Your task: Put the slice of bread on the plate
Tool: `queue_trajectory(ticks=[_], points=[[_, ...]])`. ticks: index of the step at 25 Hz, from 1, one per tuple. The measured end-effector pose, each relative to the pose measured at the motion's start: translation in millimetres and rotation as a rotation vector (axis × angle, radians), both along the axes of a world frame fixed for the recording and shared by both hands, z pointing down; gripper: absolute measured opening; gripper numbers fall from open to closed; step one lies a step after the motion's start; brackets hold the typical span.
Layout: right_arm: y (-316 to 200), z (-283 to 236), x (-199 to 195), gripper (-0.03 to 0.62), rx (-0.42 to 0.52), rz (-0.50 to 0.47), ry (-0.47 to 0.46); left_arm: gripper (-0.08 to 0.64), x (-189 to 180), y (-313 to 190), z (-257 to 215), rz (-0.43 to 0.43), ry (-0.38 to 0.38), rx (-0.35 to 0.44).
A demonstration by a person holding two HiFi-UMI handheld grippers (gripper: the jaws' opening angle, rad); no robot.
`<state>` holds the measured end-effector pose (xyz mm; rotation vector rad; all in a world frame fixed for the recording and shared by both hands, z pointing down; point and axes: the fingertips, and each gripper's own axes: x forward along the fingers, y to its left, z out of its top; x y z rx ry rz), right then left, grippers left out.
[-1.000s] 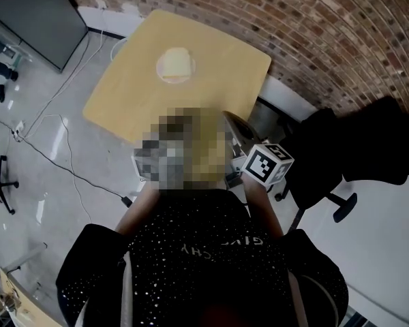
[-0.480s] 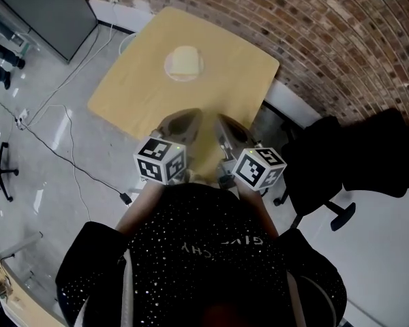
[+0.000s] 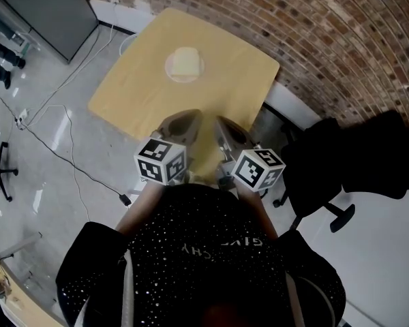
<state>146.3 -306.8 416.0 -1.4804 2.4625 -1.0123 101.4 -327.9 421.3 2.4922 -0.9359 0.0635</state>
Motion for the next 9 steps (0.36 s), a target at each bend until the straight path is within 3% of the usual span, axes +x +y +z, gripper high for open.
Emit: queue_trajectory(ticks=[5, 9], points=[[2, 3, 3, 0.012, -0.021, 0.001, 0.003, 0.009, 4, 1, 3, 0.001, -0.001, -0.015], [57, 19, 41, 0.011, -0.145, 0.074, 0.041, 0.008, 39, 50, 24, 0.058, 0.035, -0.138]])
